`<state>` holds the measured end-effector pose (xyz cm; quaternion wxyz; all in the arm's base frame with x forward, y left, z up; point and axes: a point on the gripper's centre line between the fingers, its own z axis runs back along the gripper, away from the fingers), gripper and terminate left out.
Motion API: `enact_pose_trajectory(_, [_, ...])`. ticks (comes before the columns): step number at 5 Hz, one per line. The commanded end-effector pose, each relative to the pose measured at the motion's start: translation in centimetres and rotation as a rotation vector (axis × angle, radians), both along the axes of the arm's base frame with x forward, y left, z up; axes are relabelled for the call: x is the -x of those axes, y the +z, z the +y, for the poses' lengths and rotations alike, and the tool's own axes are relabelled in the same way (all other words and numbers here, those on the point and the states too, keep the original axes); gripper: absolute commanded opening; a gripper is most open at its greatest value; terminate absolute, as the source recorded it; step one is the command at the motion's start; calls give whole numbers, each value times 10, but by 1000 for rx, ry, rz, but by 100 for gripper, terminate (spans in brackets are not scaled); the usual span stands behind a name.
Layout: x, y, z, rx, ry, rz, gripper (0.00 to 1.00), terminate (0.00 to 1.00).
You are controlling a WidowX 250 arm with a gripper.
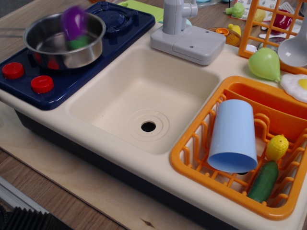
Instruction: Put eggplant into pan
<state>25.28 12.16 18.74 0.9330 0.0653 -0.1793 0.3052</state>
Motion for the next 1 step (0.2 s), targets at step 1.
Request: enact_pose_trajectory(1, [7,14,0,-25,-19,-51,100,100])
